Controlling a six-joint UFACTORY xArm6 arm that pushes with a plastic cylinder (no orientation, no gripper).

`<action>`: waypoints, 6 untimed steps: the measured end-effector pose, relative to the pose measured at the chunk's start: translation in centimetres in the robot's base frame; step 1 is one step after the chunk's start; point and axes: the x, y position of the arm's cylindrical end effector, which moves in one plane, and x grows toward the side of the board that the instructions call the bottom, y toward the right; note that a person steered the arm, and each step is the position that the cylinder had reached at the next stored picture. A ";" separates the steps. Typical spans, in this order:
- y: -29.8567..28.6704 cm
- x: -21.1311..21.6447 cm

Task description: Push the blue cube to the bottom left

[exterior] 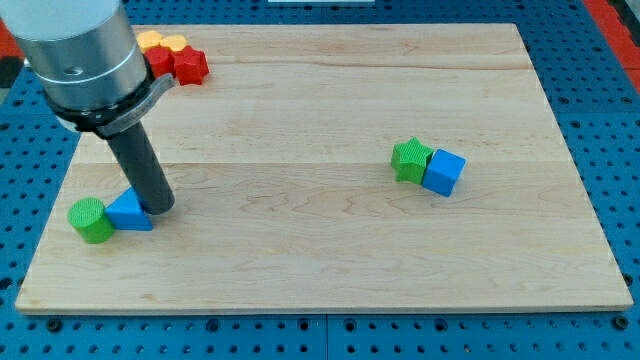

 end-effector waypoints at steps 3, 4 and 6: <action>15.4 -8.9; 22.2 -13.2; 39.2 -12.3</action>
